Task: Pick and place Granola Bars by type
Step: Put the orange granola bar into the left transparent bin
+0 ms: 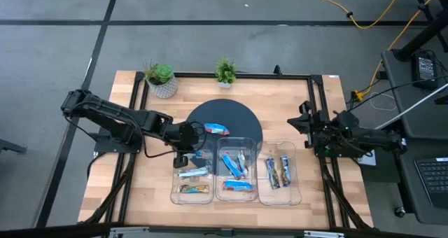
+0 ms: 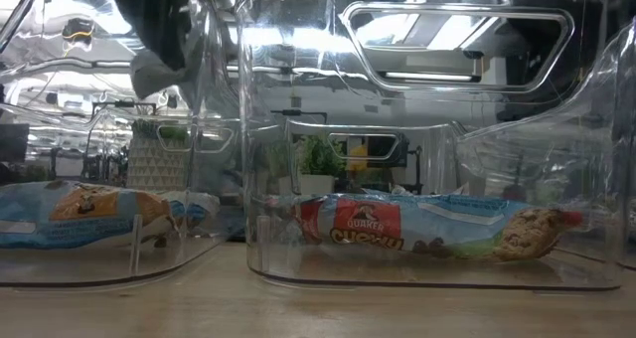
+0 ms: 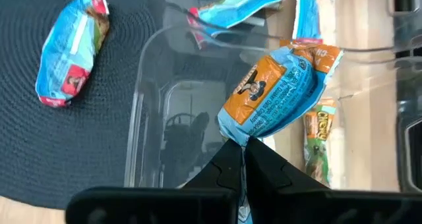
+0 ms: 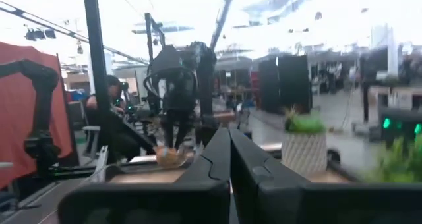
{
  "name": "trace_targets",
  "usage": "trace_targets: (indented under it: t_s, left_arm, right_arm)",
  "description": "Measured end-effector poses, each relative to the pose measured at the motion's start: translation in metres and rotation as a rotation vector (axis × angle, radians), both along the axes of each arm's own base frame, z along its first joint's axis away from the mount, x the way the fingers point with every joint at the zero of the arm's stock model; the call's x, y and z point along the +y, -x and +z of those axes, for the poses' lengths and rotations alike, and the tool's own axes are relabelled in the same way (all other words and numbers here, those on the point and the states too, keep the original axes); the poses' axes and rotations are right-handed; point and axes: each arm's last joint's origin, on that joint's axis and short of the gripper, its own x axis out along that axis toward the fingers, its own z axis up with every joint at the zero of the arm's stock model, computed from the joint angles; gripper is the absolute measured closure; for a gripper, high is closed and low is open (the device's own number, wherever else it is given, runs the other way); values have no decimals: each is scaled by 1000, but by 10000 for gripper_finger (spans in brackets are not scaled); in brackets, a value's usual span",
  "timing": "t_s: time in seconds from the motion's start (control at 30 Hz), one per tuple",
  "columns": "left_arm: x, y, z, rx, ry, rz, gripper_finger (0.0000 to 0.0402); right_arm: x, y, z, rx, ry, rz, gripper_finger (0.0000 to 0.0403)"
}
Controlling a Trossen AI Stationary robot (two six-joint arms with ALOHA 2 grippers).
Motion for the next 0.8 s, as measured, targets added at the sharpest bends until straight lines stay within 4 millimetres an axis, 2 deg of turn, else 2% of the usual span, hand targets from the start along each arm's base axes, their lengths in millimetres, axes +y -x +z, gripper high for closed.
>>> trace_targets:
  t_s: [0.23, 0.4, 0.8]
  left_arm:
    - [-1, -9, -16, 68, -33, -37, 397]
    - [6, -14, -22, 95, -17, -60, 399]
    - [14, -24, -43, 180, -43, -93, 383]
  right_arm:
    - [2, -5, -20, 181, -46, 45, 402]
    - [3, -5, -28, 269, -53, 52, 402]
    - [3, -5, -28, 266, 2, 44, 398]
